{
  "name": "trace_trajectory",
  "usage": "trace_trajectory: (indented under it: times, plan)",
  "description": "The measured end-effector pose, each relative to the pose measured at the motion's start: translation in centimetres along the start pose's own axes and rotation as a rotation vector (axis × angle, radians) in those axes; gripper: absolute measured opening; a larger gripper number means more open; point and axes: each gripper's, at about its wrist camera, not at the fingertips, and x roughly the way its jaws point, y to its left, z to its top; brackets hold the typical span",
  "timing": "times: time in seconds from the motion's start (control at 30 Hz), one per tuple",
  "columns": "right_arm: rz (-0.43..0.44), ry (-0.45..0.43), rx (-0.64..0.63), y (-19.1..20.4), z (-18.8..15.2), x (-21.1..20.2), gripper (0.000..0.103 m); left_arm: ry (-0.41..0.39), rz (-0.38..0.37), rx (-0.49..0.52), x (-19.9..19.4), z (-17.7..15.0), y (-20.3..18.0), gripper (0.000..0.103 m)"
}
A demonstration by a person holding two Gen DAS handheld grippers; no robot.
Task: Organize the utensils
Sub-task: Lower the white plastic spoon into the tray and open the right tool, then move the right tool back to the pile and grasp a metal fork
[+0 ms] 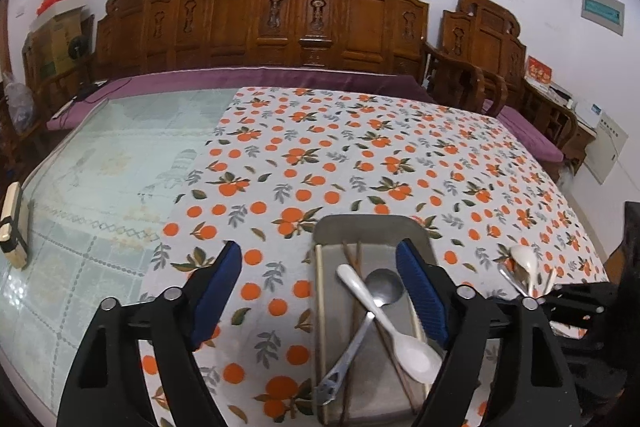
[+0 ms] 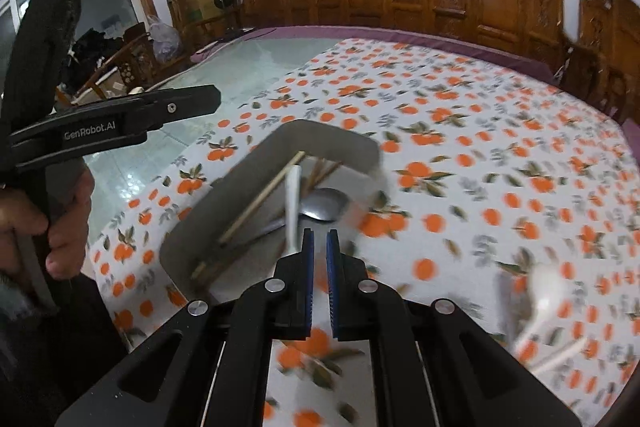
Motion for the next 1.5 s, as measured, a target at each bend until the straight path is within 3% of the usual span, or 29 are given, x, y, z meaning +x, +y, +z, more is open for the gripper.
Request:
trace_trajectory:
  times: [0.1, 0.17, 0.3, 0.5, 0.57, 0.63, 0.93, 1.03, 1.17, 1.37, 1.5]
  plan:
    - [-0.031, -0.005, 0.003, -1.4, -0.7, -1.6, 0.009, -0.012, -0.020, 0.017, -0.4, -0.2, -1.1, 0.088]
    - [-0.061, -0.007, 0.009, -2.5, -1.4, -2.8, 0.019, -0.016, -0.026, 0.043, -0.7, -0.4, -2.2, 0.088]
    - [-0.112, 0.001, 0.029, -4.4, -2.9, -4.6, 0.022, -0.011, -0.044, 0.076, -1.0, -0.9, -4.4, 0.088]
    - [-0.161, 0.010, 0.067, -7.0, -5.1, -6.9, 0.038, -0.008, -0.060, 0.142, -1.6, -1.6, -7.5, 0.089]
    - [-0.182, 0.006, 0.087, -8.2, -5.8, -7.8, 0.058, -0.004, -0.069, 0.152, -1.7, -1.9, -8.5, 0.089]
    - [-0.209, -0.005, 0.108, -9.2, -6.3, -8.4, 0.067, 0.004, -0.079, 0.162, -1.6, -2.2, -9.4, 0.089]
    - [-0.252, 0.025, 0.178, -13.9, -8.5, -7.2, 0.065, 0.032, -0.111, 0.212, -1.0, -3.8, -13.7, 0.089]
    - [-0.219, 0.076, 0.176, -14.3, -9.3, -5.7, 0.049, 0.048, -0.130, 0.220, -0.6, -4.3, -14.6, 0.089]
    - [-0.185, 0.129, 0.166, -14.0, -10.0, -4.3, 0.039, 0.073, -0.149, 0.239, 0.1, -5.0, -15.7, 0.089]
    - [-0.166, 0.195, 0.096, -12.3, -10.5, -2.3, 0.031, 0.093, -0.143, 0.272, 0.6, -5.8, -16.5, 0.089]
    - [-0.187, 0.193, 0.084, -11.9, -10.0, -1.6, 0.029, 0.098, -0.142, 0.276, 0.7, -6.0, -16.6, 0.089]
